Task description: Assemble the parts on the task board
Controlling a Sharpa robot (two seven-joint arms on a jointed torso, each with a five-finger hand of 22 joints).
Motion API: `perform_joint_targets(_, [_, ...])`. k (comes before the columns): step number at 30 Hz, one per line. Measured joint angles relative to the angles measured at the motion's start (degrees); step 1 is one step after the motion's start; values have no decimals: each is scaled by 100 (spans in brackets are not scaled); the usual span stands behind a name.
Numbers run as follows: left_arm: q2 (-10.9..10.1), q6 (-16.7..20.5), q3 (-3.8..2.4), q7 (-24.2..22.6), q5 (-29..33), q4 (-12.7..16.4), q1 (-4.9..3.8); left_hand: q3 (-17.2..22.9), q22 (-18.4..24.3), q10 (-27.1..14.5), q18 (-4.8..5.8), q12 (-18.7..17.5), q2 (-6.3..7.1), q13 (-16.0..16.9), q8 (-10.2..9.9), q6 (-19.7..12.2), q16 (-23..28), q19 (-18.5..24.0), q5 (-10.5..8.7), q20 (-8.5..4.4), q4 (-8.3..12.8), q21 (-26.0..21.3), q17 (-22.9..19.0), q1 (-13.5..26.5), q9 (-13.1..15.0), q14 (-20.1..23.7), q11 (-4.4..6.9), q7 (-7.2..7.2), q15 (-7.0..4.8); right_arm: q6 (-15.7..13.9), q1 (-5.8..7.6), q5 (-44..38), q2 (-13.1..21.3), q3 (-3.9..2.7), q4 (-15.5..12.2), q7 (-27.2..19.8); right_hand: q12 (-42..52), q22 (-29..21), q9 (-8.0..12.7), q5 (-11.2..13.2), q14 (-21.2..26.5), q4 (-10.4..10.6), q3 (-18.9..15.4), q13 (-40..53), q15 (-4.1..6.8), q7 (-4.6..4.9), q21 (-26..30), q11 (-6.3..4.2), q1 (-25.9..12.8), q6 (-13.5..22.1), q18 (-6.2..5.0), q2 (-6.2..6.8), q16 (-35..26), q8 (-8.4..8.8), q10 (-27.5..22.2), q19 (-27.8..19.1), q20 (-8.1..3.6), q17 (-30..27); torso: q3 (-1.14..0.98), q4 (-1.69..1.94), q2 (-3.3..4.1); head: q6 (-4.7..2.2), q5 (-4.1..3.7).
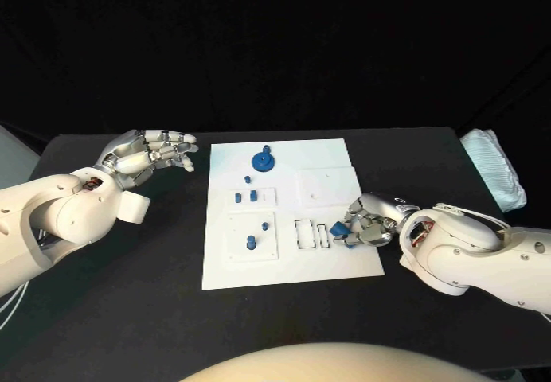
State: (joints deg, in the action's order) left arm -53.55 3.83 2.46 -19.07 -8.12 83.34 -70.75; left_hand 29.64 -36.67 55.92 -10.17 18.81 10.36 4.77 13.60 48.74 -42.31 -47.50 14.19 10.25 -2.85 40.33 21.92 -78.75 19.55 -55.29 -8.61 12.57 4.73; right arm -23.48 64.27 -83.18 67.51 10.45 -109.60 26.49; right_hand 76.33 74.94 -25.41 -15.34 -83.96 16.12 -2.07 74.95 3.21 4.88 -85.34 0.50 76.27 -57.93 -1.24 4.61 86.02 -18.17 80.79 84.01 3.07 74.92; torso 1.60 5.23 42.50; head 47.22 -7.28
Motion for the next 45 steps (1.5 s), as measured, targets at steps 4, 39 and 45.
perform_joint_targets(4, [-10,0,0,2,0,1,0,0,0,0,0,0,0,0,0,0,0,0,0,0,0,0,0,0,0,0,0,0,0,-87,-7,-2,-17,5,-3,30,14,0,45,175,-10,293,684,0,11,3,-42,-75,265,-23,0,248,0,-3,75,-3,-3,0,4,0,-3,12,4])
perform_joint_targets(39, [11,-4,0,27,5,-10,0,-16,23,0,0,0,0,0,0,0,0,0,0,0,-16,-27,11,0,1,0,0,0,0,-160,268,1642,-769,48,-1,30,480,-3,-32,-296,-7,43,2276,-2,131,60,-241,-137,-1614,-89,0,550,90,-758,320,0,-82,-1,5,1,-2,-13,29])
perform_joint_targets(45, [8,-6,0,33,6,-4,0,-16,23,0,0,0,0,0,0,0,0,0,0,0,-16,-27,11,0,1,0,0,0,0,-123,260,1550,-885,41,84,149,508,-3,-144,-251,-8,57,2201,-3,131,17,-241,-178,-1684,-154,0,598,90,-820,322,0,-123,-1,7,7,2,-5,34])
